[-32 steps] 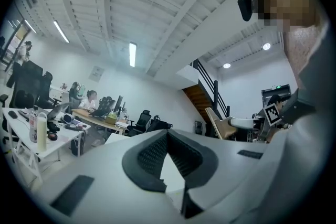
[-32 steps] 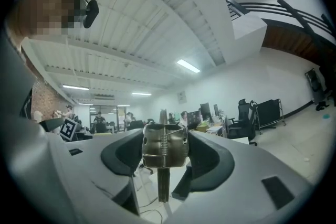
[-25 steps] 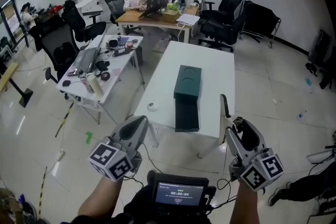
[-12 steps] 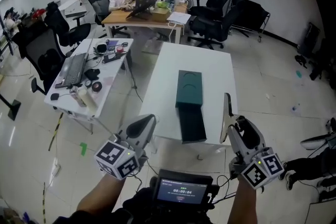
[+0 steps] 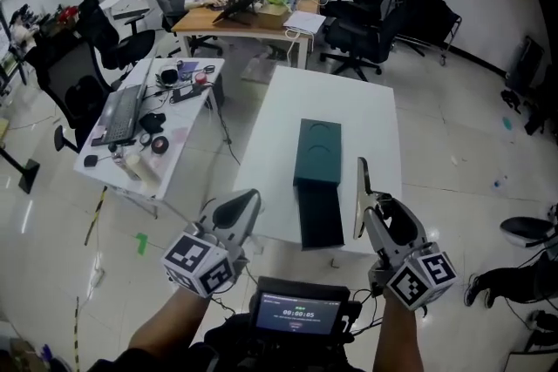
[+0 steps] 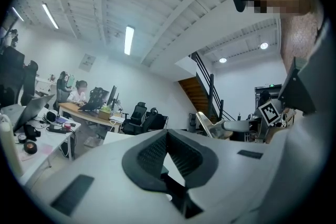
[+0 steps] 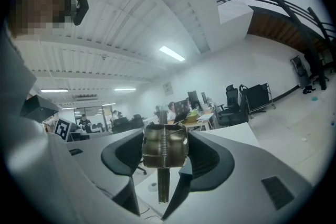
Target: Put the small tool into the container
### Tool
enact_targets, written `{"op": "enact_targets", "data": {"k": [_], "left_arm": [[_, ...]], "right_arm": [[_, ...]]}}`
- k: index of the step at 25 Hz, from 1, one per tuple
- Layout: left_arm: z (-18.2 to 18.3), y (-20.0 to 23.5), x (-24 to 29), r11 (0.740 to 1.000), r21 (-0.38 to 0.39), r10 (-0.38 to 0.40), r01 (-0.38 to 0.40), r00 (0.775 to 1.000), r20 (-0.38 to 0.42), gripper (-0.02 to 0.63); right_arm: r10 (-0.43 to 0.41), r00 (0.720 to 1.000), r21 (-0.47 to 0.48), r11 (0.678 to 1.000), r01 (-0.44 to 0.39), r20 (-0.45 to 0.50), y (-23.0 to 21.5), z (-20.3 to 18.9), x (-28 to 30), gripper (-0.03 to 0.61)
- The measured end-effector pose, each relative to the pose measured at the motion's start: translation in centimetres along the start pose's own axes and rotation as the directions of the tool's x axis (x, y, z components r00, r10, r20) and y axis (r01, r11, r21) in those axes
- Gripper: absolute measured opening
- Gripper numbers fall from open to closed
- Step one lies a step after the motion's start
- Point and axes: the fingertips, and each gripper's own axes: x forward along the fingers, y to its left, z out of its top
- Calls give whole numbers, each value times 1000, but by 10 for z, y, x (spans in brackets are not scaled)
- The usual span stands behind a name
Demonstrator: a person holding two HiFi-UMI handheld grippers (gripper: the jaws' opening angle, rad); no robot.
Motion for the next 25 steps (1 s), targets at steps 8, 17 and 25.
{"op": "enact_targets", "data": {"k": [8,17,25], "left_arm": [[-22,23,43,996,23,92,-91,995,-44,12],[-71,47,67,994,-4,110,-112,987,-118,14],[-129,74,83,990,-23,134,-141,972,-192,14]], "right_arm": [[36,996,2,999,-36,-83,-40,-19,48,261],[9,950,64,998,11,-311,-78,-147,101,261],[-34,882,28,998,53,-470,-98,-239,136,261]]}}
